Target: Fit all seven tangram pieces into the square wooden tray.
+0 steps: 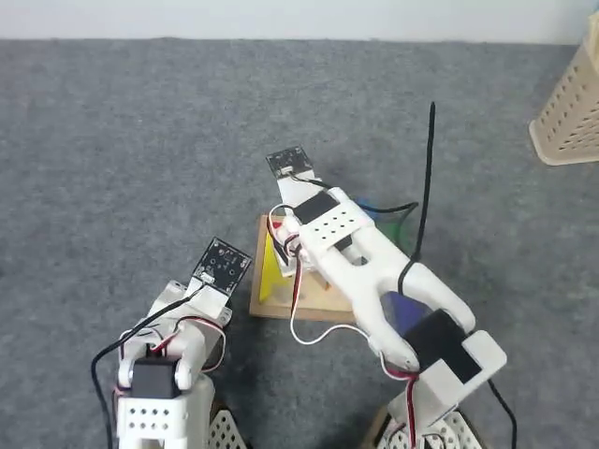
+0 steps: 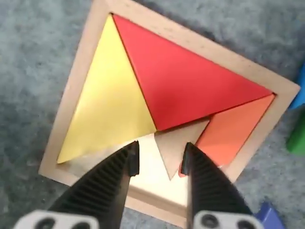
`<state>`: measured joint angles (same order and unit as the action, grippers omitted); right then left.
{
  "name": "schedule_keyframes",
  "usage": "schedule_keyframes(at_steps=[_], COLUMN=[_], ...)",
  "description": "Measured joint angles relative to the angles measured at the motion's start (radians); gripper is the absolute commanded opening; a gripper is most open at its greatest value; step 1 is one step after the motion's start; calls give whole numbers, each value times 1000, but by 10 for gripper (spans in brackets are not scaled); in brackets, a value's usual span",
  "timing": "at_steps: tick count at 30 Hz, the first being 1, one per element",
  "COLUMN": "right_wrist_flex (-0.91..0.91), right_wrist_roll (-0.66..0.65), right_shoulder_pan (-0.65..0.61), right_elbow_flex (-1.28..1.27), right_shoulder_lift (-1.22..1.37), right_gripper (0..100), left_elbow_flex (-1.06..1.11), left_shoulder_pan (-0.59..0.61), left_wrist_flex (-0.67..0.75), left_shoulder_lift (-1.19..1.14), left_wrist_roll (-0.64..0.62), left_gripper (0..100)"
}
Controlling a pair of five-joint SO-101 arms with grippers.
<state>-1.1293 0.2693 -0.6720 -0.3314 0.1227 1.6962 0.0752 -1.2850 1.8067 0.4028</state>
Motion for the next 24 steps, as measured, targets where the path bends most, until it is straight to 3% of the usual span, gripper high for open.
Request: schedule_keyframes(at_steps=[5,16,24], right_wrist_flex=[0,77,81], right_wrist_roll=[-29,-77,-157], right_shoulder_pan=[69,81,222], right_elbow_flex=[-3,-80,-25], right_shoulder_lift=[0,0,81], right_gripper=[19,9,7], left_elbow_flex=[0,0,0], left_shoulder_pan=[0,0,0], left_wrist_flex=[0,0,0], left_shoulder_lift=[0,0,0], left_wrist_roll=[0,0,0], left_gripper=[119,119,119])
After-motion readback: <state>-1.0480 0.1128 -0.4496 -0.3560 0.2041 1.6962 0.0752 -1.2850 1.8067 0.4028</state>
